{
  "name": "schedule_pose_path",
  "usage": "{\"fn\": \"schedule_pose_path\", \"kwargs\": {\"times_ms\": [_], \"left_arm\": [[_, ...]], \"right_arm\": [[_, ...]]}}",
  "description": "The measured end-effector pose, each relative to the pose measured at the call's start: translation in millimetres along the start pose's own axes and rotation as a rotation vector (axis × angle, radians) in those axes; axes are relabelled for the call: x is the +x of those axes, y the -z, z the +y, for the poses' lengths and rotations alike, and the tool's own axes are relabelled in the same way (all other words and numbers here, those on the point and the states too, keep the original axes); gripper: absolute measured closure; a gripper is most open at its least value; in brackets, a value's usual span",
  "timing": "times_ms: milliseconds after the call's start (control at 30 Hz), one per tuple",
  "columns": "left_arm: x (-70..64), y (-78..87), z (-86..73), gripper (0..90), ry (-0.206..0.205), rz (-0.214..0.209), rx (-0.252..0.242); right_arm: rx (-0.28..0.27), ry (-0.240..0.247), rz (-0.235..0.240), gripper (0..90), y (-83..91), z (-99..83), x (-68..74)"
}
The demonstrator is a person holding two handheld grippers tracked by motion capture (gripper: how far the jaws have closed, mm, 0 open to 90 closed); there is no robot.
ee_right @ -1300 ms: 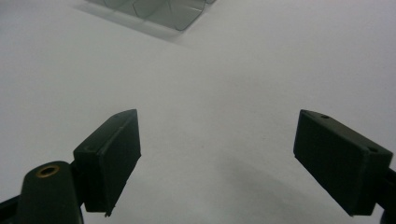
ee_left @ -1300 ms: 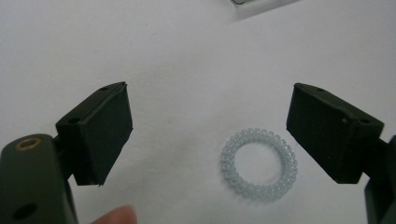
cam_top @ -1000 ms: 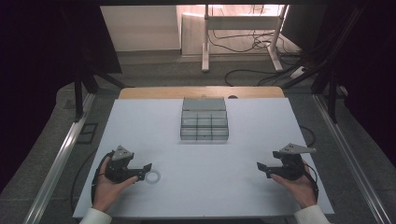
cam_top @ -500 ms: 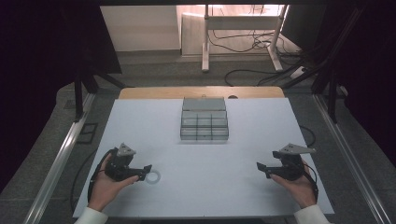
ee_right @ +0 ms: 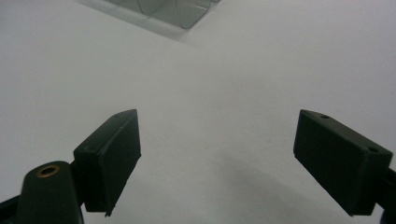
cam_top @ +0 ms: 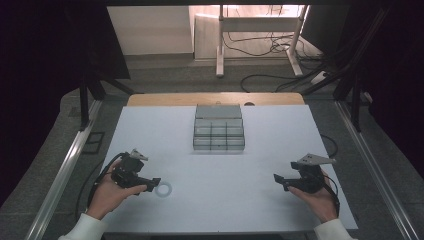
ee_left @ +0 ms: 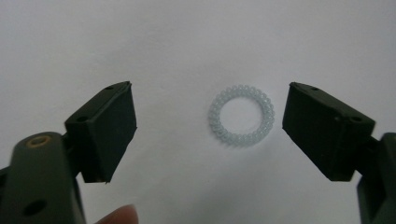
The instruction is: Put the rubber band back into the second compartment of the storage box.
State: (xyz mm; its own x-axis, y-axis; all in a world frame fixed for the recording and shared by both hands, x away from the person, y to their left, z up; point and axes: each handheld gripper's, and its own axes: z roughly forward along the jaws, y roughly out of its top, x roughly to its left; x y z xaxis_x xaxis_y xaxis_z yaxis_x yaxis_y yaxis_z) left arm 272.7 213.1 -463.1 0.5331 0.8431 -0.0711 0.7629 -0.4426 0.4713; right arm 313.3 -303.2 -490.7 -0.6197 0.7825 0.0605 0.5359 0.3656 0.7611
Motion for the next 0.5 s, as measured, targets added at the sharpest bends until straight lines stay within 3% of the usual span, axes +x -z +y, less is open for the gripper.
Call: {"fn": "schedule_pose_path", "kwargs": {"times_ms": [300, 500], "left_arm": [[-6.6, -12.3, 10.6, 22.2, -0.050, -0.048, 0.107], [-7.0, -22.6, 13.3, 22.7, -0.049, -0.038, 0.151]], "right_arm": [[0.003, -0.006, -0.006, 15.5, 0.7, -0.6, 0.1], [0.007, -0.003, -0.008, 15.5, 0.1, -0.9, -0.2]]}}
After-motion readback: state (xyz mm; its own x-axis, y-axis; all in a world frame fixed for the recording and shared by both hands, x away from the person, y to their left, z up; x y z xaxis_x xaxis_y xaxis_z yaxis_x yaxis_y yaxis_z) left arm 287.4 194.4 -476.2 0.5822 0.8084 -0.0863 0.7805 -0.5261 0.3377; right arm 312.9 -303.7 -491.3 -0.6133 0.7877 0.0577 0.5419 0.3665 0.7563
